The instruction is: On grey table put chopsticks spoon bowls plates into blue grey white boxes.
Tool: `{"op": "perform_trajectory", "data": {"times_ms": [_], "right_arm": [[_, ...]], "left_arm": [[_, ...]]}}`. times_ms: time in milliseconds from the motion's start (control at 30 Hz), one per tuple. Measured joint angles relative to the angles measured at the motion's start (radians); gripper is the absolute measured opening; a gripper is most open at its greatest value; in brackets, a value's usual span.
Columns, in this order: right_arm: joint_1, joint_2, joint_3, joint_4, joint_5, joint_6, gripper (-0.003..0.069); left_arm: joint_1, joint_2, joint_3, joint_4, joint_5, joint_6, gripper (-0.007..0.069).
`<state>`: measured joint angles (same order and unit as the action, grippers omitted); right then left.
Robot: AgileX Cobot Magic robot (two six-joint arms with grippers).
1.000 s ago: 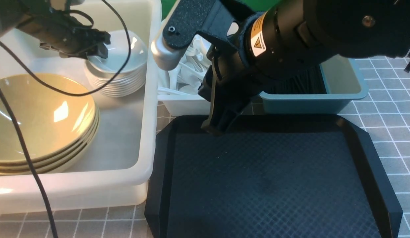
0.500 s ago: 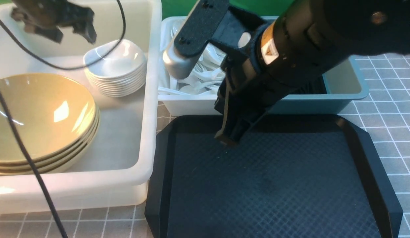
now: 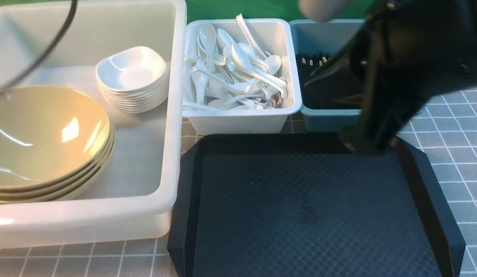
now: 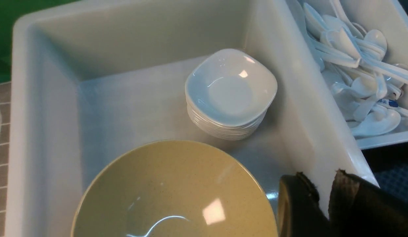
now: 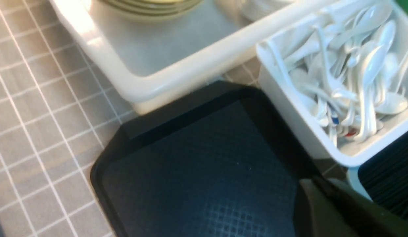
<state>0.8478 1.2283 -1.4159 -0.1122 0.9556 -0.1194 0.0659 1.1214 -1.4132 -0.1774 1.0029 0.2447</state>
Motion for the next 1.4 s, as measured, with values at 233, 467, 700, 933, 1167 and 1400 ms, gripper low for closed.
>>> {"op": "perform_trajectory", "data": {"times_ms": [233, 467, 700, 933, 1167, 1400], "right_arm": [[0.0, -0.14, 0.156, 0.0, -0.117, 0.022, 0.0059], [0.0, -0.347, 0.385, 0.0, -0.334, 0.024, 0.0068], [0.0, -0.55, 0.602, 0.0, -0.573, 0.024, 0.0076], [0.0, -0.667, 0.705, 0.0, -0.695, 0.024, 0.0078], [0.0, -0.676, 0.706, 0.0, -0.711, 0.024, 0.0078], [0.0, -0.676, 0.706, 0.0, -0.711, 0.024, 0.0078]], "left_arm": [[0.0, -0.388, 0.439, 0.0, -0.26, 0.005, -0.0006], [0.0, -0.641, 0.69, -0.001, -0.277, 0.006, -0.0011], [0.0, -0.778, 0.797, -0.001, -0.27, 0.013, -0.0011], [0.0, -0.809, 0.853, -0.001, -0.226, 0.015, -0.0011], [0.0, -0.809, 0.899, -0.001, -0.217, 0.018, -0.0011], [0.0, -0.809, 0.919, -0.001, -0.201, 0.026, -0.0011]]}}
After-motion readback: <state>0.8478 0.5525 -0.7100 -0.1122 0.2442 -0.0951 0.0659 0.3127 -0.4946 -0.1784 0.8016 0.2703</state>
